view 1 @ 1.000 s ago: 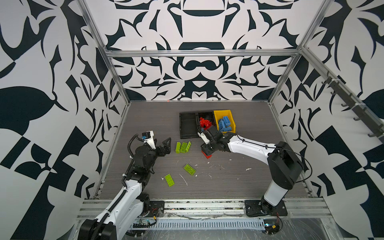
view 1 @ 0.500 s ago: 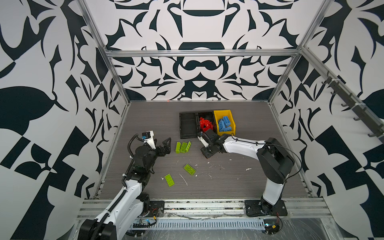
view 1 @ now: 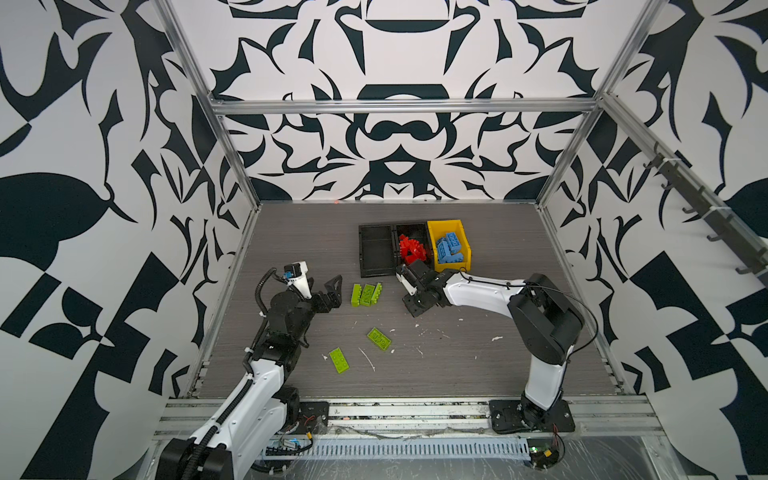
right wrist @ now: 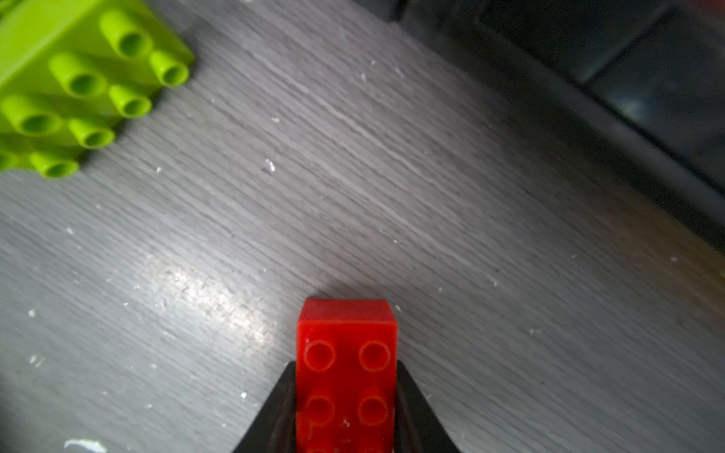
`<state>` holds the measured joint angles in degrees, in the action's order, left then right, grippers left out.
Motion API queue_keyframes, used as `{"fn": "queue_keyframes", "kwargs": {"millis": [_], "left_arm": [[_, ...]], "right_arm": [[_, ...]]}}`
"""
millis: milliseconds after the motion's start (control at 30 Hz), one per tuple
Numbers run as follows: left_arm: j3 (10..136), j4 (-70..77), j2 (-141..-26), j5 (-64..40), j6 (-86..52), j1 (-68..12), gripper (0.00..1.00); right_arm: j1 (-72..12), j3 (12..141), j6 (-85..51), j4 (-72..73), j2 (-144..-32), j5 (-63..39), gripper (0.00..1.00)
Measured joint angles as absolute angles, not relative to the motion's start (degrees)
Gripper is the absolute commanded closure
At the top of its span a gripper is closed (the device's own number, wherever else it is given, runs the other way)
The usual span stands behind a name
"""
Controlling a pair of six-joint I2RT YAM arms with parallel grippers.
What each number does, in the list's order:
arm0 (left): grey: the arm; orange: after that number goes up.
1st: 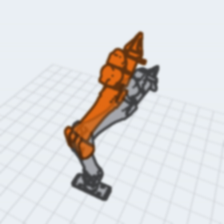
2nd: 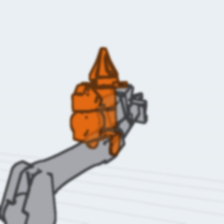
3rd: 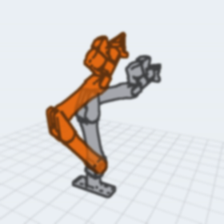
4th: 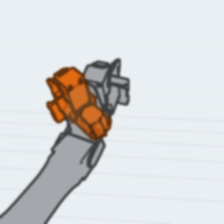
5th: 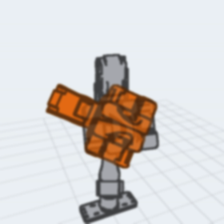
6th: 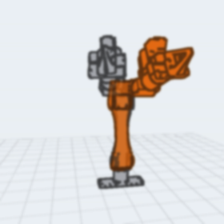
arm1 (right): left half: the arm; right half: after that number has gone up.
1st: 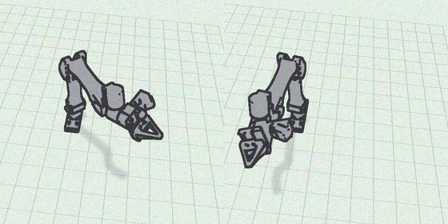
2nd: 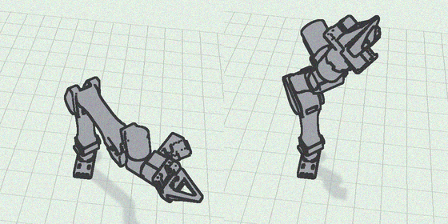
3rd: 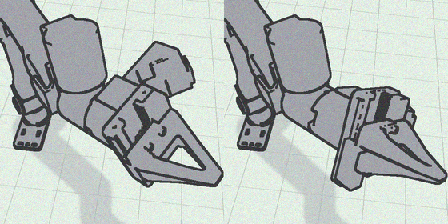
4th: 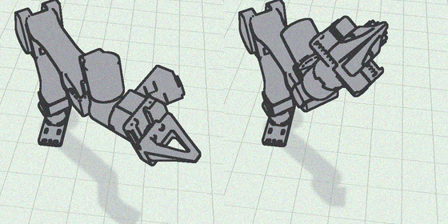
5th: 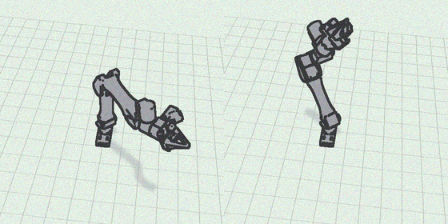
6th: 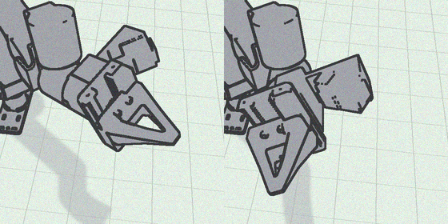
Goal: Sort the legos into containers by color
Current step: Pick up the lego from the center of the table.
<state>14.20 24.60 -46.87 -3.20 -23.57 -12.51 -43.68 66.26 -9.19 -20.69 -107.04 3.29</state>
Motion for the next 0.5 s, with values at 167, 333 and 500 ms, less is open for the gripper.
{"fn": "queue_keyframes", "kwargs": {"millis": [167, 333, 500], "left_arm": [[14.2, 24.6, -46.8, -3.2, -23.6, -12.5, 0.01], [14.2, 24.6, -46.8, -3.2, -23.6, -12.5, 0.01], [14.2, 24.6, -46.8, -3.2, -23.6, -12.5, 0.0]], "right_arm": [[-42.7, 66.4, -9.3, -20.7, -105.6, 2.9, 0.62], [-39.4, 68.2, -9.3, -20.7, -101.8, 1.7, 0.62], [-35.2, 72.7, -9.2, -19.6, -100.5, 0.1, 0.62]]}}
